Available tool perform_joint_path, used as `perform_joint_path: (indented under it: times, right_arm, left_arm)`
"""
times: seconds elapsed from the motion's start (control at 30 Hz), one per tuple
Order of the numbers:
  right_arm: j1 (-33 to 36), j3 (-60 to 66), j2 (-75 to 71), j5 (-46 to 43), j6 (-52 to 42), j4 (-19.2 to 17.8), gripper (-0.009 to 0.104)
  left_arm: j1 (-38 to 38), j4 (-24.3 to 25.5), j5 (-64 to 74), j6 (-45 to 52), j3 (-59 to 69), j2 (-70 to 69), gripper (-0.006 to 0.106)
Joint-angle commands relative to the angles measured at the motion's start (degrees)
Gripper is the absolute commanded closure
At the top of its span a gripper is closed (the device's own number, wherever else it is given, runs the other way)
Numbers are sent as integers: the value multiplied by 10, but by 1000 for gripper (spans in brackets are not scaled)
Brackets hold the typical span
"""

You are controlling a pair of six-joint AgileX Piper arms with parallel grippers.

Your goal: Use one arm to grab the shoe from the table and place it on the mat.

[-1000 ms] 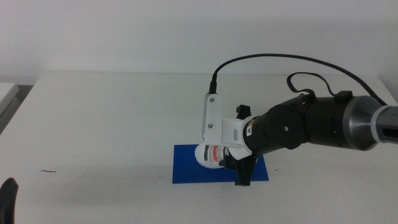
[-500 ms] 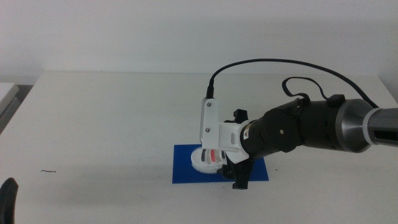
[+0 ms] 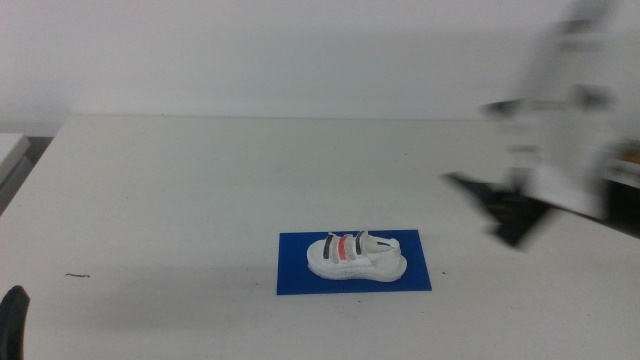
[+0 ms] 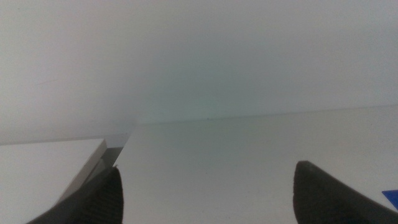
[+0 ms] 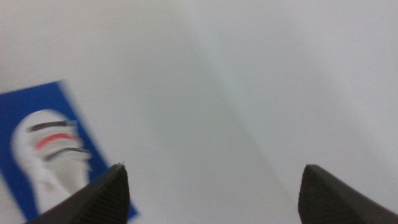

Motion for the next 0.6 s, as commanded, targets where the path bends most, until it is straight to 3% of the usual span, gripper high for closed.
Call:
perform_joint_path:
  times: [0.0,0.2,0.33,0.5,0.57]
  right_arm:
    - [-34,81,-111,-49,38,25,25]
    - [-121,237,-329,-76,327,-71,25]
    - [-193,299,-425,-84,397,-104,25]
    - [-278,342,-498,-83,483,-173,25]
    - [-290,364,-522,-79,487,-178,25]
  left_arm:
    - [0,-2,-8,-1,0,3,7]
    - [0,-2,-8,-1,0,3,7]
    - [0,-2,-8,-1,0,3,7]
    - [0,-2,-8,-1,0,3,7]
    - [0,-2,-8,-1,0,3,7]
